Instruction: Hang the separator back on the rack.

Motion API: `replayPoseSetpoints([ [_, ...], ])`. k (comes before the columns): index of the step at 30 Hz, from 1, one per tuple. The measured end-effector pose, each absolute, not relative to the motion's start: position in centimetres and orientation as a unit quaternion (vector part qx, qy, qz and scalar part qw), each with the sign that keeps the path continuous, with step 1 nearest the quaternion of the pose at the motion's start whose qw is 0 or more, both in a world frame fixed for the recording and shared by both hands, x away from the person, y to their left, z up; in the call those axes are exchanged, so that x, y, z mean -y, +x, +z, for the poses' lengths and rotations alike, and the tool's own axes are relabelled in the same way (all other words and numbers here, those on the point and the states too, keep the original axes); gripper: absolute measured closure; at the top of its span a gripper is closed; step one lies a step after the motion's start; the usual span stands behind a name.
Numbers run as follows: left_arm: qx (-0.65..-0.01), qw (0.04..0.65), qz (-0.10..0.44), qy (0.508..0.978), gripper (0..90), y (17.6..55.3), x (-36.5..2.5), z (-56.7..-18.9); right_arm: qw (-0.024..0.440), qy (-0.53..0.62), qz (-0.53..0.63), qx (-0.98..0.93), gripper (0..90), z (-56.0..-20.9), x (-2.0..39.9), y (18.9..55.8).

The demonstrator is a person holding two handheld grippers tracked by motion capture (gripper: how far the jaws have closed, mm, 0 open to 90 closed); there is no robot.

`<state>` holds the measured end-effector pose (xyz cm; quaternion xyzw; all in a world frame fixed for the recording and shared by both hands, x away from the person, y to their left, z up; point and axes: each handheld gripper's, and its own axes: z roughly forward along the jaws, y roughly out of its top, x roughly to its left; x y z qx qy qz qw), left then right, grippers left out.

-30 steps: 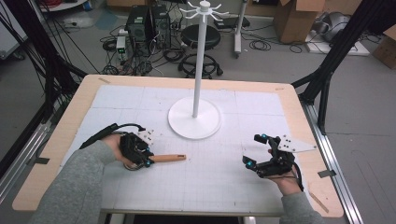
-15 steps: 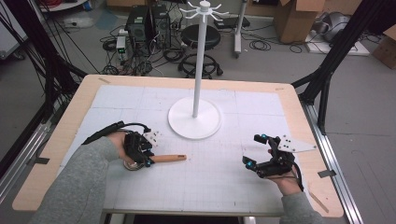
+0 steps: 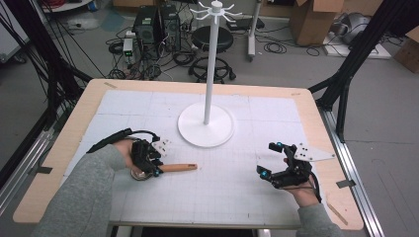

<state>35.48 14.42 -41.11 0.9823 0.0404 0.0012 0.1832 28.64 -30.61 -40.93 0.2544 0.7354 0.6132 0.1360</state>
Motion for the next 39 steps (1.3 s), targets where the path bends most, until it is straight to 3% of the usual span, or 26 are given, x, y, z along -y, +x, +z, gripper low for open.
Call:
replayPoseSetpoints([
  [24,-0.043,0.245,0.031,0.968,69.5,34.2,-15.5,-38.5,0.137,0.257,0.614,-0.734,1.3,-40.9,30.7,28.5],
  [34,-0.068,0.307,0.028,0.949,69.5,33.5,-16.1,-38.3,0.139,0.257,0.613,-0.734,1.3,-40.9,30.7,28.5],
  [39,-0.047,0.317,0.038,0.946,69.5,32.7,-15.8,-38.1,0.138,0.257,0.611,-0.736,1.3,-40.9,30.6,28.6],
])
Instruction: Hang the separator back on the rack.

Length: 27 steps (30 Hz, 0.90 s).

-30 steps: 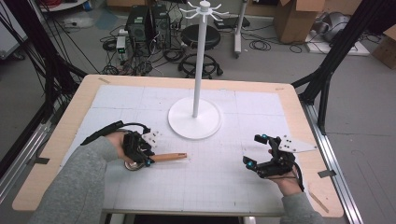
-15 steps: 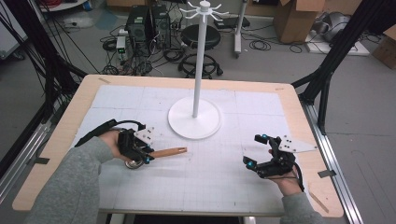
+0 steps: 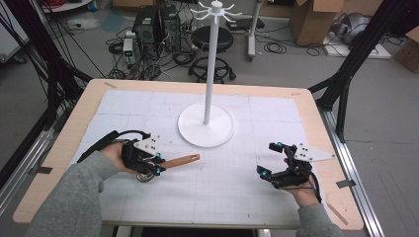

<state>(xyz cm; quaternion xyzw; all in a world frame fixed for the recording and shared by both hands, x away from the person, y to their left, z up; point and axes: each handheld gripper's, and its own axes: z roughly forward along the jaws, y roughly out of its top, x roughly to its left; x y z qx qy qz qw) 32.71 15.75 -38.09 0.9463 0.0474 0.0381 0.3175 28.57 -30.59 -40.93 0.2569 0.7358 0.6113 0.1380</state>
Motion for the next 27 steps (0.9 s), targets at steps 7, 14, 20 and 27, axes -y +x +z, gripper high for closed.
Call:
replayPoseSetpoints([
  [7,-0.073,0.368,0.045,0.926,69.5,32.6,-16.0,-37.5,0.139,0.257,0.613,-0.734,1.2,-40.9,30.7,28.5],
  [14,-0.113,0.396,0.066,0.909,69.4,32.7,-17.4,-37.6,0.139,0.258,0.613,-0.734,1.3,-40.9,30.7,28.5],
  [20,-0.143,0.441,0.093,0.881,69.4,32.5,-17.6,-38.0,0.137,0.256,0.609,-0.738,1.3,-41.0,30.5,28.6],
  [27,-0.191,0.471,0.115,0.854,69.4,32.5,-18.0,-38.2,0.138,0.256,0.611,-0.736,1.3,-41.0,30.6,28.6],
])
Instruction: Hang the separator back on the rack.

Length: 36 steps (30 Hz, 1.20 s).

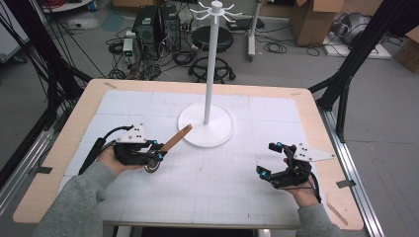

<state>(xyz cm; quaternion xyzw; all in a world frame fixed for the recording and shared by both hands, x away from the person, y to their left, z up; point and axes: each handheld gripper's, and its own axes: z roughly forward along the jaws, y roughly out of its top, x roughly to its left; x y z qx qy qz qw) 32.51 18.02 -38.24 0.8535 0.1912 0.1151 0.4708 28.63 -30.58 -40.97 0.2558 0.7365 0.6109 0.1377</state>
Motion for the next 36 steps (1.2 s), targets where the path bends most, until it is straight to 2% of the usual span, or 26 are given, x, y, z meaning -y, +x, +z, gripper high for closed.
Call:
replayPoseSetpoints([
  [26,-0.278,0.577,0.180,0.747,69.5,31.5,-19.2,-36.4,0.137,0.255,0.614,-0.735,1.3,-40.9,30.3,28.6],
  [36,-0.288,0.591,0.182,0.731,69.4,31.5,-20.2,-35.4,0.137,0.255,0.614,-0.735,1.3,-40.8,30.3,28.6],
])
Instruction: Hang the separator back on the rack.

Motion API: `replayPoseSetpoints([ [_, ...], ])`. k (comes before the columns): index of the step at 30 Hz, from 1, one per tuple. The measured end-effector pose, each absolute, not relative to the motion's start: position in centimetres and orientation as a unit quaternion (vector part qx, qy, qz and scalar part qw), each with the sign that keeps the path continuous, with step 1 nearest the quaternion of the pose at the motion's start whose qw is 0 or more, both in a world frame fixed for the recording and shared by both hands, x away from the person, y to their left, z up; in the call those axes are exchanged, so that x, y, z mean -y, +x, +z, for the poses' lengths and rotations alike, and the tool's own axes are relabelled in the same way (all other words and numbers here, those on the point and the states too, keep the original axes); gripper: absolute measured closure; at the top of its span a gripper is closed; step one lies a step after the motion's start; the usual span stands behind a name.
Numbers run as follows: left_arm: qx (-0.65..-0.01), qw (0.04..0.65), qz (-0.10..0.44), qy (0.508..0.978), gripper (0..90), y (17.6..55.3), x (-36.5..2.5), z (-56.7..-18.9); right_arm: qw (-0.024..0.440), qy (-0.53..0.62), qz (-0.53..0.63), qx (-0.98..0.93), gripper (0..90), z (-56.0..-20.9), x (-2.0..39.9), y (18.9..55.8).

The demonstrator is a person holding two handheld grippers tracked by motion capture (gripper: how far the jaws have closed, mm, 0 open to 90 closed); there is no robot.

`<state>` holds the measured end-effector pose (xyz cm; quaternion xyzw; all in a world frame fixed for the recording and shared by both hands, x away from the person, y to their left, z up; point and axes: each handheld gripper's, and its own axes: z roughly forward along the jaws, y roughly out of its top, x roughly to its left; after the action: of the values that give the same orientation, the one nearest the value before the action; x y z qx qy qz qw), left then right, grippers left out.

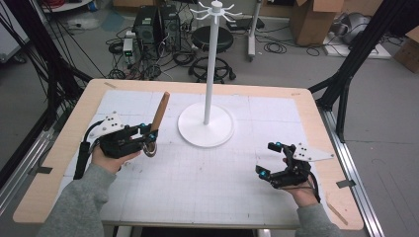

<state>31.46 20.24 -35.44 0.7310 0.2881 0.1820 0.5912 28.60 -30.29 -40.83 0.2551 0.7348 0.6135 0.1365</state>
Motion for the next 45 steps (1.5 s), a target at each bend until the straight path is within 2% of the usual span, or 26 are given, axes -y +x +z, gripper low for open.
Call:
replayPoseSetpoints([
  [10,-0.284,0.607,0.197,0.715,69.5,31.6,-20.0,-33.9,0.135,0.258,0.613,-0.734,1.3,-40.8,30.3,28.6],
  [24,-0.265,0.604,0.210,0.721,69.5,32.3,-19.0,-31.6,0.137,0.257,0.617,-0.731,1.3,-40.8,30.5,28.6],
  [45,-0.246,0.614,0.188,0.726,69.4,33.4,-18.3,-29.7,0.138,0.256,0.623,-0.726,1.3,-40.6,30.6,28.6],
])
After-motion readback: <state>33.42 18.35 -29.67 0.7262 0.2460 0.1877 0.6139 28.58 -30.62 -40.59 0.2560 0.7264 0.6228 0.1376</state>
